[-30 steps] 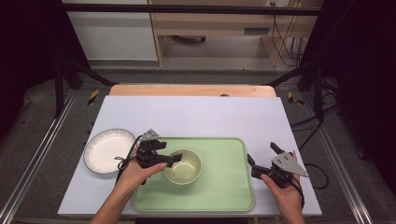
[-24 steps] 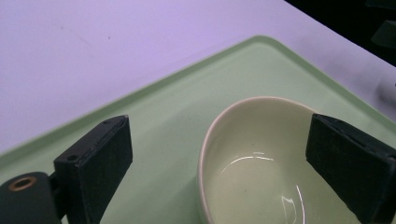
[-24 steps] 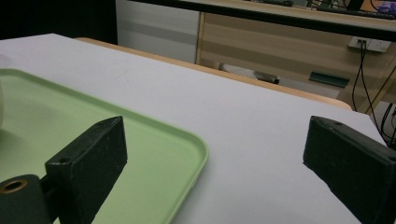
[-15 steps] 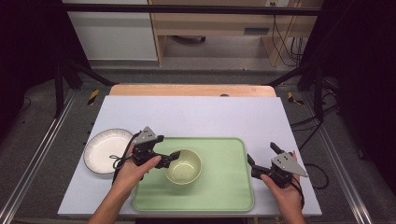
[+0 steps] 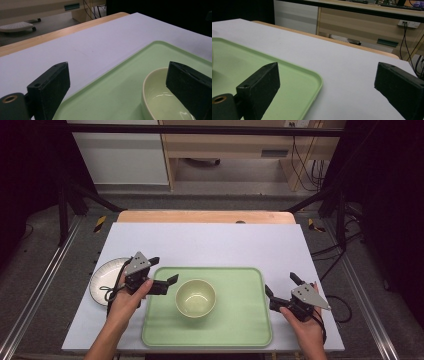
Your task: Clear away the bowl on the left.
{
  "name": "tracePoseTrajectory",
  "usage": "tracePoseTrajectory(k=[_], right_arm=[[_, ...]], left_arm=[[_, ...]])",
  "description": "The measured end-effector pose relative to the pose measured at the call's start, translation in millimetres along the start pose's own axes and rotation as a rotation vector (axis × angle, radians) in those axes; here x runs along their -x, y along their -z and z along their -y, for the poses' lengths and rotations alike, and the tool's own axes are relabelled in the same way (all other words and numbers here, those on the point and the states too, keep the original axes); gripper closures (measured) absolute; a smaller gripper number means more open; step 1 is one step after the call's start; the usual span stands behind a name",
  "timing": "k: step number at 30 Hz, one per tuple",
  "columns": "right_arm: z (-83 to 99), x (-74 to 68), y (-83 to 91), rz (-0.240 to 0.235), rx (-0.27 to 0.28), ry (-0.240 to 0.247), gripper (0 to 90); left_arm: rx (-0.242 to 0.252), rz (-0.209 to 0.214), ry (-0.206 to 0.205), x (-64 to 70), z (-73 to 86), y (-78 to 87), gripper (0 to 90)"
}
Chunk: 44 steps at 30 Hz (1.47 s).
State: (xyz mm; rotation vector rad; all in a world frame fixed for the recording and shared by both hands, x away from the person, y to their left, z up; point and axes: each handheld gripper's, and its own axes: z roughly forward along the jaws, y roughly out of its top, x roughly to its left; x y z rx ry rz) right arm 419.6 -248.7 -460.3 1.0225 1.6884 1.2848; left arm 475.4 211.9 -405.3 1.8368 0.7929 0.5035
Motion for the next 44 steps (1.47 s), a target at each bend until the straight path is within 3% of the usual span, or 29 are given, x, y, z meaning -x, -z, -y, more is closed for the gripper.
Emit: tracePoseTrajectory(k=[22,35,44], right_arm=[[-0.3,1.7,0.9,0.002,0.007,-0.013,3.4],[-0.1,1.7,0.8,-0.002,0.008,-0.016,2.9],[0.2,2.3,0.8,0.003,0.008,-0.017,3.0]], left_arm=[[0.053,-0.074,0.056,-28.8,13.3,34.2,1.9],[0.11,-0.153,0.076,-47.3,23.2,63.5,1.9],[0.139,-0.216,0.092,-56.1,45.0,81.8,2.1]])
